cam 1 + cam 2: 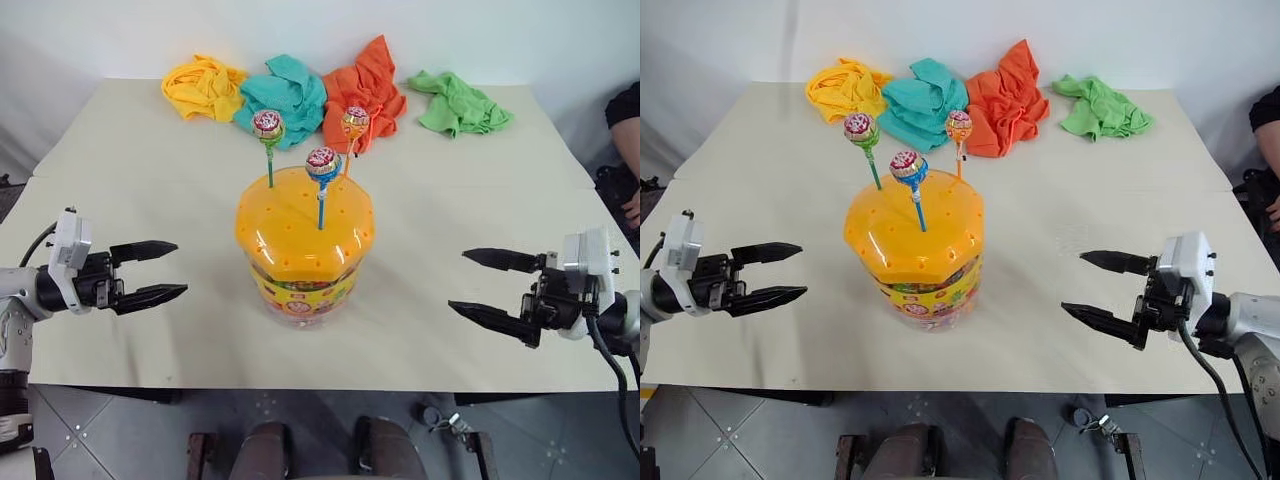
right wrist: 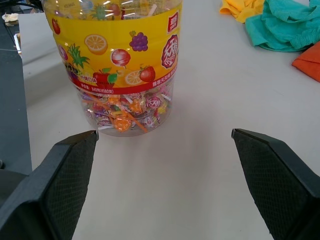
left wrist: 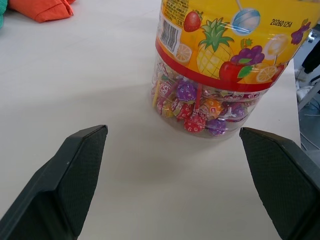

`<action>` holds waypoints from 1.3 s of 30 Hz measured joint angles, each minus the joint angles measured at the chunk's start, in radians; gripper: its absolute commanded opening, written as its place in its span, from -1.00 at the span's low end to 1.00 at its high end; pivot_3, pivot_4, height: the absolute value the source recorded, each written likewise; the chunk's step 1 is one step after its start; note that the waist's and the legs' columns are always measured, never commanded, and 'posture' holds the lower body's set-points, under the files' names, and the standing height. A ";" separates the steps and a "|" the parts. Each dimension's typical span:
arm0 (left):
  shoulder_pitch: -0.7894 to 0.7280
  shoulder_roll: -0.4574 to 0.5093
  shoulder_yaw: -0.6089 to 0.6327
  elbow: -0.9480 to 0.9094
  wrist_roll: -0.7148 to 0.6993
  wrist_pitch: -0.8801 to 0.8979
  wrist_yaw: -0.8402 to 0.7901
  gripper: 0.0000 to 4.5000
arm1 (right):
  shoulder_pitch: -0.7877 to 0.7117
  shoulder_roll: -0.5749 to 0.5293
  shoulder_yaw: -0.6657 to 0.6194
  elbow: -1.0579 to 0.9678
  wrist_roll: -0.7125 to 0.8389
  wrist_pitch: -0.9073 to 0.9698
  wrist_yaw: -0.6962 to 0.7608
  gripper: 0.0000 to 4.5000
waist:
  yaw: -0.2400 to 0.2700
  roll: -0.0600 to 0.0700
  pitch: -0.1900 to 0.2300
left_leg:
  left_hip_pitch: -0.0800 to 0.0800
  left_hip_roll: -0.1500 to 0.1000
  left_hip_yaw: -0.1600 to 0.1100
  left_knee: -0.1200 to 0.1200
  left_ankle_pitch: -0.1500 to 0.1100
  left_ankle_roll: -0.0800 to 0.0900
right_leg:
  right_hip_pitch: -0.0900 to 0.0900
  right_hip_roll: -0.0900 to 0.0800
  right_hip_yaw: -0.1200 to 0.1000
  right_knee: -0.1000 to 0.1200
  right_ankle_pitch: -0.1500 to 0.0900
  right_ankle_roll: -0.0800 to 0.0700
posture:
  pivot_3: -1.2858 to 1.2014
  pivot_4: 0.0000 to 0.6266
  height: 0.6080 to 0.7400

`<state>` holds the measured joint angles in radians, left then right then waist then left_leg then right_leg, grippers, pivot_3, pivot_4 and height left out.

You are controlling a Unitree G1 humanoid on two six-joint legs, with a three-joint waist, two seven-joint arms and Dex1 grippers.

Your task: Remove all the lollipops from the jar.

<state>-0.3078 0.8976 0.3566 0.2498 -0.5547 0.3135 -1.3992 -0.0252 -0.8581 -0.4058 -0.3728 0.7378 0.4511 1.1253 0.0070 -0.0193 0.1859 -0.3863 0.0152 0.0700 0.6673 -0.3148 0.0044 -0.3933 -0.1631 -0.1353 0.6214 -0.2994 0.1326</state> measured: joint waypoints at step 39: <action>-0.744 -0.159 -0.281 0.088 -0.110 0.197 -0.102 1.00 | -0.255 -0.113 -0.062 -0.228 0.392 0.225 -0.219 0.99 | 0.018 -0.002 0.001 | -0.003 0.000 -0.001 0.007 -0.001 0.001 | 0.001 0.001 -0.001 0.000 0.000 0.000 | 0.03 -0.52 1.00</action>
<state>-1.0517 0.7389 0.0758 0.3374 -0.6649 0.5110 -1.5014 -0.2805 -0.9715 -0.4682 -0.6012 1.1298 0.6760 0.9062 0.0247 -0.0209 0.1868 -0.3895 0.0152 0.0689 0.6739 -0.3153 0.0052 -0.3927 -0.1625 -0.1367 0.6219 -0.2991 0.1330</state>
